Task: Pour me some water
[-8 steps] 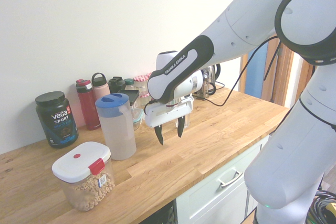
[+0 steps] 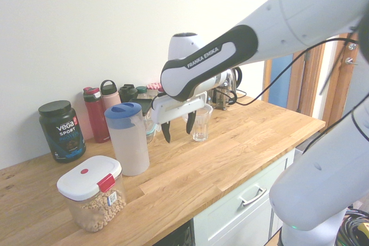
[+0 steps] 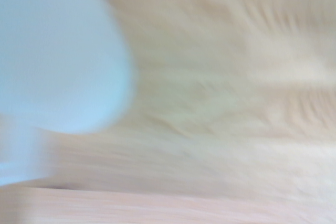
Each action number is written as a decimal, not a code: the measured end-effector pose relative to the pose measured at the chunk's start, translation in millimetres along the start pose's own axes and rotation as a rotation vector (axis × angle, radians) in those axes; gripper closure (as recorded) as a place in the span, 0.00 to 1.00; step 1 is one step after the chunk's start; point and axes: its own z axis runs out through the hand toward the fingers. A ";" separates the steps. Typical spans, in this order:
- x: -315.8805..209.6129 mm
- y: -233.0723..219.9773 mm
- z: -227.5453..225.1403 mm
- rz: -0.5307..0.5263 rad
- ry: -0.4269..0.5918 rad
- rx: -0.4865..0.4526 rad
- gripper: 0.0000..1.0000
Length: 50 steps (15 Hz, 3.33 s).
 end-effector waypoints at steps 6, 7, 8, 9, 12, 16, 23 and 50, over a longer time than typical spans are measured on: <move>-93.5 -24.9 -39.8 -0.046 0.183 0.181 0.00; -95.0 -29.9 -33.9 -0.046 0.198 0.194 0.00; -93.9 -35.4 -25.6 -0.046 0.211 0.201 0.00; -90.7 -41.0 -16.4 -0.044 0.222 0.203 0.00; -70.8 -62.5 -1.5 -0.034 0.228 0.200 1.00; -57.4 -80.4 9.2 -0.041 0.228 0.196 1.00; -61.5 -88.5 12.9 -0.060 0.244 0.192 1.00; -62.1 72.9 -121.9 -0.178 0.102 0.096 1.00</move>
